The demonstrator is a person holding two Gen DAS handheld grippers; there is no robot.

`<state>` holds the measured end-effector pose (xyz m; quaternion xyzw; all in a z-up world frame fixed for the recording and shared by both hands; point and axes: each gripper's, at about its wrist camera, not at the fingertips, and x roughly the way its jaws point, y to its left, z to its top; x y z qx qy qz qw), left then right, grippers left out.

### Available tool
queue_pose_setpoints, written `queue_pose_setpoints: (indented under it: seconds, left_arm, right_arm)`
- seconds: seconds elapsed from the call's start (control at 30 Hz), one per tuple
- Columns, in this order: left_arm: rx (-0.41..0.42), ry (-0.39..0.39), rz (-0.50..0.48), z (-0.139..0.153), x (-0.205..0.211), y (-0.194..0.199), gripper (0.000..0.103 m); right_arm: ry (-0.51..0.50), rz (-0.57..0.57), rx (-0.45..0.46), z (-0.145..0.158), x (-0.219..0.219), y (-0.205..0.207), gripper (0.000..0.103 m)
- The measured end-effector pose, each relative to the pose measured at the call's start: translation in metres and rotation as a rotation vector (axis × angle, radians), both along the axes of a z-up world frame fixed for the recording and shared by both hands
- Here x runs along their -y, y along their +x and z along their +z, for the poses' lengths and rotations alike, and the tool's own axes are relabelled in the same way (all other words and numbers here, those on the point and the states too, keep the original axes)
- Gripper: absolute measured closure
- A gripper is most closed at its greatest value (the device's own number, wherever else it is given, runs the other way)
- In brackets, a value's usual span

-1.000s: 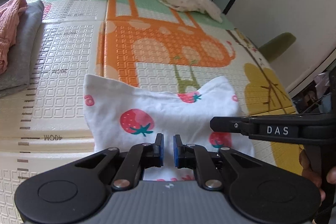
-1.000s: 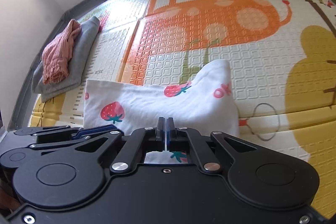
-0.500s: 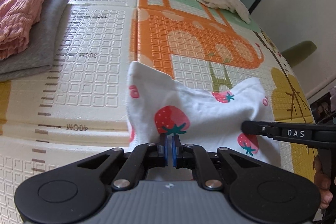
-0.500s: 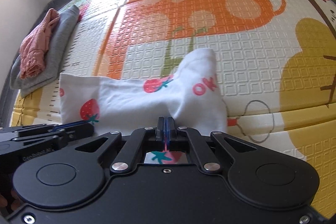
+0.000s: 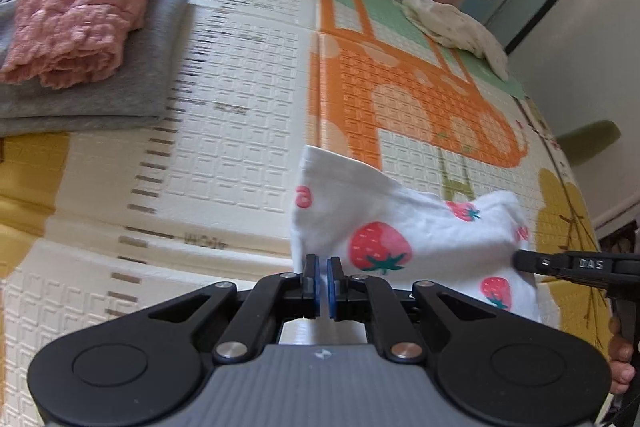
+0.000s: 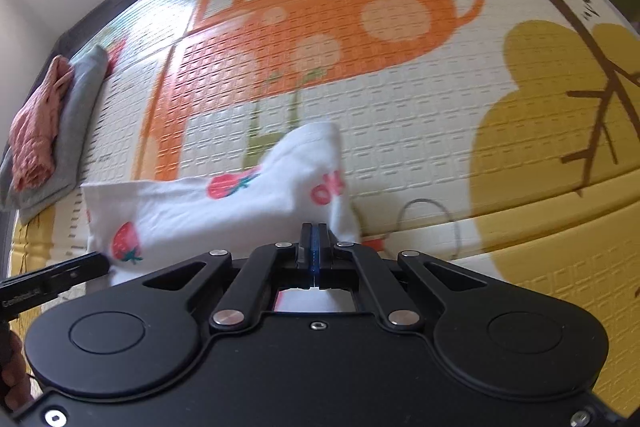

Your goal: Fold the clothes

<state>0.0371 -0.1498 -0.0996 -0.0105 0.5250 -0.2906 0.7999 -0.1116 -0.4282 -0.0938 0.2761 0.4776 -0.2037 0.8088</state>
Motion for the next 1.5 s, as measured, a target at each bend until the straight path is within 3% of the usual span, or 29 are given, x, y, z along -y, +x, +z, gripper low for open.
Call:
queue_pose_setpoints:
  seconds: [0.1,0.2,0.4,0.6,0.87,1.17,1.5]
  left_arm:
    - [-0.018,-0.012,0.024,0.0,-0.006,0.004,0.094]
    - [0.017,0.01,0.037,0.008,-0.009,0.003,0.094]
    - [0.078,-0.044,0.024,0.033,-0.008,0.002,0.092]
    - [0.102,-0.074,-0.11,0.044,0.03,-0.013,0.086]
    - [0.056,-0.07,-0.226,0.021,0.071,-0.028,0.086]
    - [0.021,-0.069,-0.192,0.006,0.075,-0.017,0.086]
    - [0.007,-0.021,-0.041,-0.004,0.054,0.011,0.087]
  right_arm:
    - [0.006,-0.026,-0.007,-0.003,0.009,-0.005,0.103]
    - [-0.004,-0.057,-0.013,-0.001,0.014,-0.01,0.102]
    - [-0.034,-0.067,0.068,0.026,0.015,-0.017,0.102]
    - [0.0,0.021,0.125,0.04,-0.002,0.001,0.102]
    - [0.094,0.115,0.097,0.017,-0.036,0.03,0.102]
    - [0.173,0.108,0.109,-0.003,-0.039,0.042,0.101]
    - [0.139,0.014,0.085,-0.017,-0.017,0.041,0.102]
